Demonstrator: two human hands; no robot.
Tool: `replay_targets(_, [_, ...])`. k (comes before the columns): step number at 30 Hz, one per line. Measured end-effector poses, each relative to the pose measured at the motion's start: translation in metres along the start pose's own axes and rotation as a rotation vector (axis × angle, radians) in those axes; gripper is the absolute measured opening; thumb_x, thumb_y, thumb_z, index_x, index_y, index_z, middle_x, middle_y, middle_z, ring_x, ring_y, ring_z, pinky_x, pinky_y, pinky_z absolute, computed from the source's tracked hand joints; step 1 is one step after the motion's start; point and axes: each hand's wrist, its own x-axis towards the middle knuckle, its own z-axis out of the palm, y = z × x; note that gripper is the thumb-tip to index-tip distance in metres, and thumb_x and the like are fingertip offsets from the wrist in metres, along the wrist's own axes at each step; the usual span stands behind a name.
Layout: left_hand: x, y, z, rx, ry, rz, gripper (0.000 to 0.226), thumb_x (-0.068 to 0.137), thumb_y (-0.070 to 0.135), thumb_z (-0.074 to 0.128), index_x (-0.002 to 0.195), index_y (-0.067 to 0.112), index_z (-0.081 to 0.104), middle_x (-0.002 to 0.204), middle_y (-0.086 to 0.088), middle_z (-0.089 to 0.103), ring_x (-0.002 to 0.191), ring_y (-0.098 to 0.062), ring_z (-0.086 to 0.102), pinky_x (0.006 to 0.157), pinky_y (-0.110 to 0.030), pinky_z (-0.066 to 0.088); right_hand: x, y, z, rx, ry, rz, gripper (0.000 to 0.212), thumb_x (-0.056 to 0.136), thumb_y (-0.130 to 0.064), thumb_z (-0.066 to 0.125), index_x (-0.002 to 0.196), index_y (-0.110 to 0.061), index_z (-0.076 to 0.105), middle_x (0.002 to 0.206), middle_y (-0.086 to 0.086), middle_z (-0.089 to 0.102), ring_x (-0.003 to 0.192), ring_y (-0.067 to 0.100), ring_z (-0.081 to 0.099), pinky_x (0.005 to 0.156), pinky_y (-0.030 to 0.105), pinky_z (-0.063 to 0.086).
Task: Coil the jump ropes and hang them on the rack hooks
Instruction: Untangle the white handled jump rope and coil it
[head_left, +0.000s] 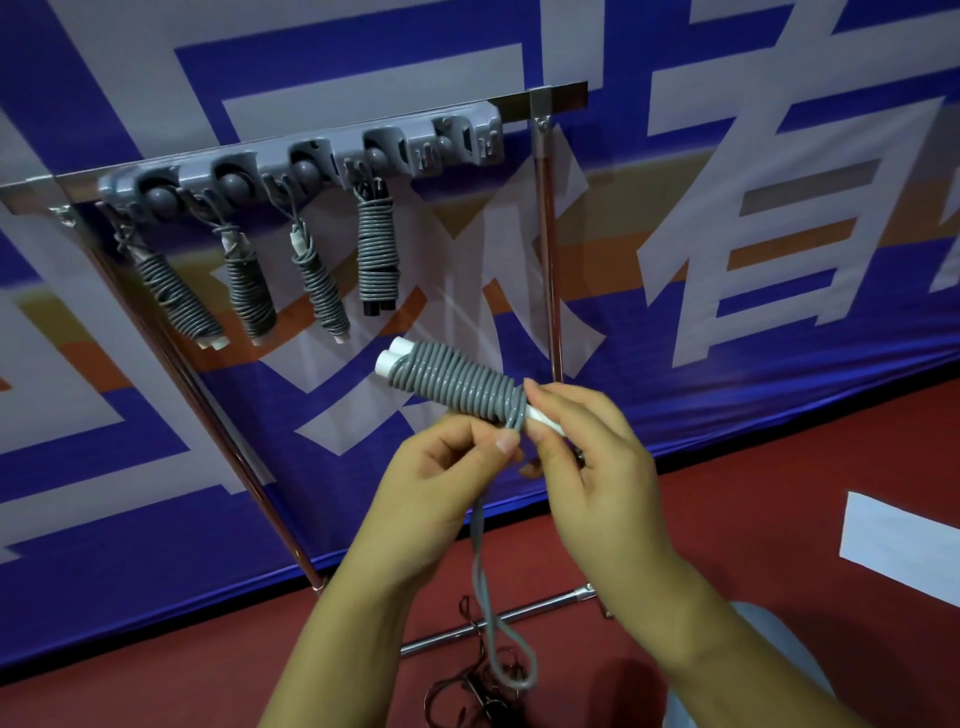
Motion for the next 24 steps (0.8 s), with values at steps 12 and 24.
replay_targets(12, [-0.005, -0.002, -0.008, 0.161, -0.016, 0.078, 0.007, 0.071, 0.035, 0.069, 0.069, 0.028, 0.066, 0.087, -0.007, 0.064, 0.087, -0.016, 0.064, 0.080, -0.025, 0.051, -0.004, -0.012, -0.007, 0.197, -0.137, 0.282, 0.034, 0.088, -0.011, 0.061, 0.107, -0.039, 0.061, 0.108, -0.022, 0.065, 0.078, -0.003, 0.064, 0.070, 0.010, 0.048])
replay_targets(24, [-0.006, 0.000, -0.006, 0.042, 0.122, -0.118, 0.042, 0.058, 0.018, 0.089, 0.068, 0.008, 0.049, 0.056, 0.001, 0.057, 0.048, -0.007, 0.051, 0.048, -0.018, 0.042, -0.009, -0.028, 0.002, 0.657, -0.035, 0.779, 0.019, 0.094, -0.010, 0.052, 0.094, -0.003, 0.070, 0.070, 0.011, 0.064, 0.055, 0.009, 0.054, 0.040, 0.016, 0.037])
